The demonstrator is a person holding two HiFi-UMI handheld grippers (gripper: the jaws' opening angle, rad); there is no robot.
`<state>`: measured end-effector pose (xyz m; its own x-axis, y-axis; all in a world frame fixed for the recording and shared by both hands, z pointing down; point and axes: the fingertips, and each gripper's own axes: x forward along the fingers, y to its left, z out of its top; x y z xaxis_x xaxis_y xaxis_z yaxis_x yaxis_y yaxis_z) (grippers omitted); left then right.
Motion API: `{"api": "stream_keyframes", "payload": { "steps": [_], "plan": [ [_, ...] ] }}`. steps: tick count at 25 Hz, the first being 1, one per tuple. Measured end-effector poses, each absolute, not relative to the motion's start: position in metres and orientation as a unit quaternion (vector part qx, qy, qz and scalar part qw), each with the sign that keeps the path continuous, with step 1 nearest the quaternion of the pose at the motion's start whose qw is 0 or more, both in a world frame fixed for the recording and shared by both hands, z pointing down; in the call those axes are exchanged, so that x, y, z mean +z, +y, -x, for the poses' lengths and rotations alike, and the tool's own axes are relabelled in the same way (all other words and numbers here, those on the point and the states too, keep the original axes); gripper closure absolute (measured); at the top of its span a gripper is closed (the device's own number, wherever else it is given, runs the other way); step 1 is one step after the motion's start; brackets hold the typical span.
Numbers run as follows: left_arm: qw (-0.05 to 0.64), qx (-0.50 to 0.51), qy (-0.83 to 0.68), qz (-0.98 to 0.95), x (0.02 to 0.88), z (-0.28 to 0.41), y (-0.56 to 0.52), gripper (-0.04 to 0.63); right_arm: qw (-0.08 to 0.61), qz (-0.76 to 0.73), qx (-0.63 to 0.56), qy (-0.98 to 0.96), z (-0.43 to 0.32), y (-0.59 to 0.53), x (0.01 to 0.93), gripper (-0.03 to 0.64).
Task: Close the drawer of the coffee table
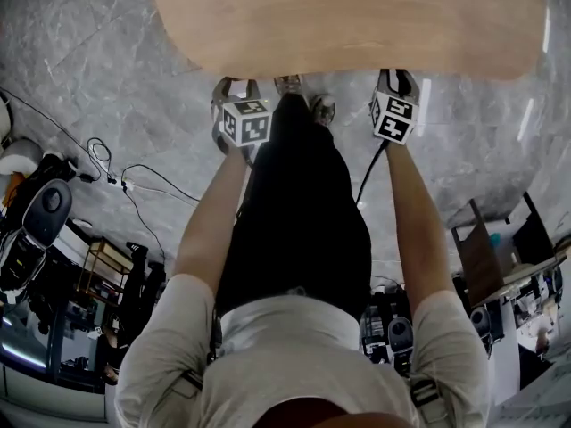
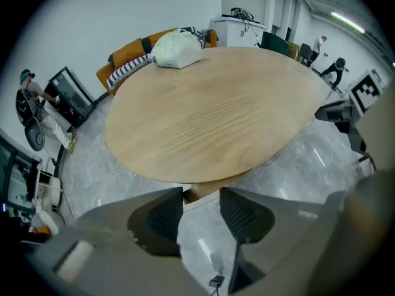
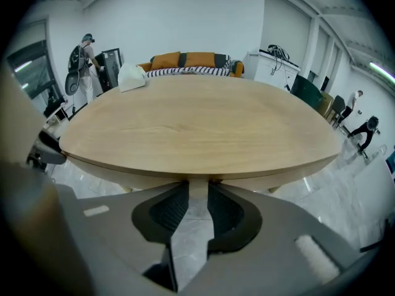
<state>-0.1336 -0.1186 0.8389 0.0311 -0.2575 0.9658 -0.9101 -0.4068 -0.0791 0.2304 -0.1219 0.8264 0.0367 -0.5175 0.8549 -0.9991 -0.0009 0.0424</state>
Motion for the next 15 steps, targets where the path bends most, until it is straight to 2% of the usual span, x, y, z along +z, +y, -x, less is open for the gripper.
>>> {"api": "stream_keyframes", "payload": {
  "steps": [2, 5, 6, 9, 15],
  "plan": [
    [0.320, 0.527, -0.456, -0.642, 0.835, 0.134, -0.120, 0.397, 0.360, -0.618, 0.340, -0.611, -0.225, -0.123, 0.823, 0.539],
    [0.334, 0.520, -0.478, -0.624, 0.827, 0.137, -0.113, 0.416, 0.372, -0.590, 0.333, -0.634, -0.203, -0.117, 0.815, 0.564],
    [0.336, 0.517, -0.484, -0.621, 0.822, 0.136, -0.108, 0.435, 0.376, -0.577, 0.332, -0.644, -0.193, -0.113, 0.810, 0.569],
    [0.327, 0.493, -0.497, -0.635, 0.786, 0.122, -0.095, 0.571, 0.370, -0.550, 0.300, -0.686, -0.159, -0.106, 0.773, 0.608],
    [0.294, 0.408, -0.523, -0.688, 0.682, 0.084, -0.092, 0.574, 0.281, -0.528, 0.221, -0.770, -0.100, -0.116, 0.644, 0.611]
  ]
}}
